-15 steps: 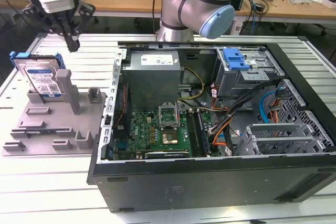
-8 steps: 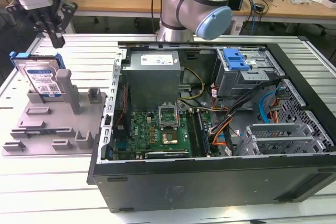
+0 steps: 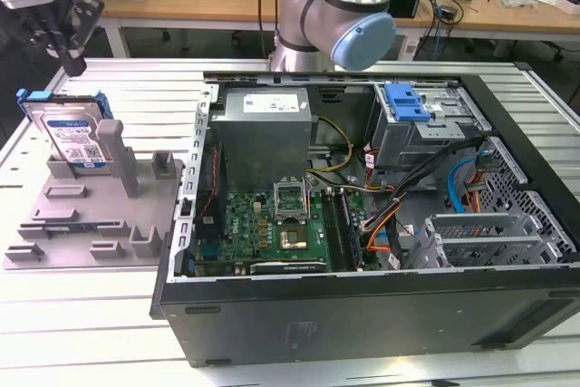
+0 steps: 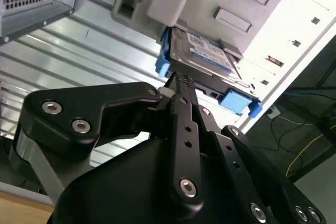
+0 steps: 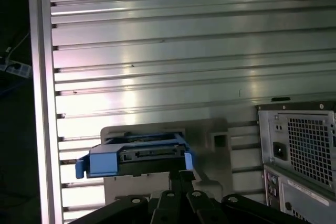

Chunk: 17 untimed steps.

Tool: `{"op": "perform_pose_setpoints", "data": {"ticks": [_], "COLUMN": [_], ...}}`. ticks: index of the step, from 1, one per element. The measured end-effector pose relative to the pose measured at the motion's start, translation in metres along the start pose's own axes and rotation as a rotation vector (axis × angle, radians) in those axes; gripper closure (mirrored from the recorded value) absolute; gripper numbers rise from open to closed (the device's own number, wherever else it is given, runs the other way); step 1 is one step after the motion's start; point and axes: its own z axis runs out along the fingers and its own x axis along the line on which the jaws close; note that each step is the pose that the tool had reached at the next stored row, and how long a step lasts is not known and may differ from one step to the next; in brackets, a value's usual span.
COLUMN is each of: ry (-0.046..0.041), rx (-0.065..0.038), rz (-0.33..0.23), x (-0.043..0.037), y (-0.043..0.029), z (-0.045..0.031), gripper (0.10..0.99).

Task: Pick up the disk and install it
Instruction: 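Reach for the disk, then pick up the disk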

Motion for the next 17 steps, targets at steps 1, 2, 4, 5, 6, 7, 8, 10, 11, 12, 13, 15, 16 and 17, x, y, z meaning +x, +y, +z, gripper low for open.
{"op": "perform_pose_setpoints", "data": {"ticks": [1, 2, 4, 5, 6, 7, 8, 10, 11, 12, 13, 15, 16, 17], "ry": [0.0, -0.0001, 0.0, -0.0001, -0.0001, 0.0, 0.0, 0.0, 0.0, 0.0, 0.0, 0.0, 0.0, -0.0001], "rx": [0.0, 0.0, 0.0, 0.0, 0.0, 0.0, 0.0, 0.0, 0.0, 0.0, 0.0, 0.0, 0.0, 0.0], "rz": [0.0, 0.0, 0.0, 0.0, 0.0, 0.0, 0.0, 0.0, 0.0, 0.0, 0.0, 0.0, 0.0, 0.0], "x": [0.0035, 0.008, 0.0175, 0.02, 0.02, 0.0202, 0.0202, 0.0208, 0.0211, 0.0212, 0.0213, 0.0215, 0.0217, 0.0218], "y": [0.0017, 0.0038, 0.0082, 0.0087, 0.0087, 0.0086, 0.0086, 0.0086, 0.0086, 0.0085, 0.0085, 0.0085, 0.0085, 0.0085], "z": [0.0002, 0.0005, 0.001, 0.001, 0.001, 0.001, 0.001, 0.001, 0.001, 0.001, 0.001, 0.001, 0.001, 0.001], "gripper": [0.98, 0.98, 0.98, 0.98, 0.98, 0.98, 0.98, 0.98, 0.98, 0.98, 0.98, 0.98, 0.98, 0.98]}}
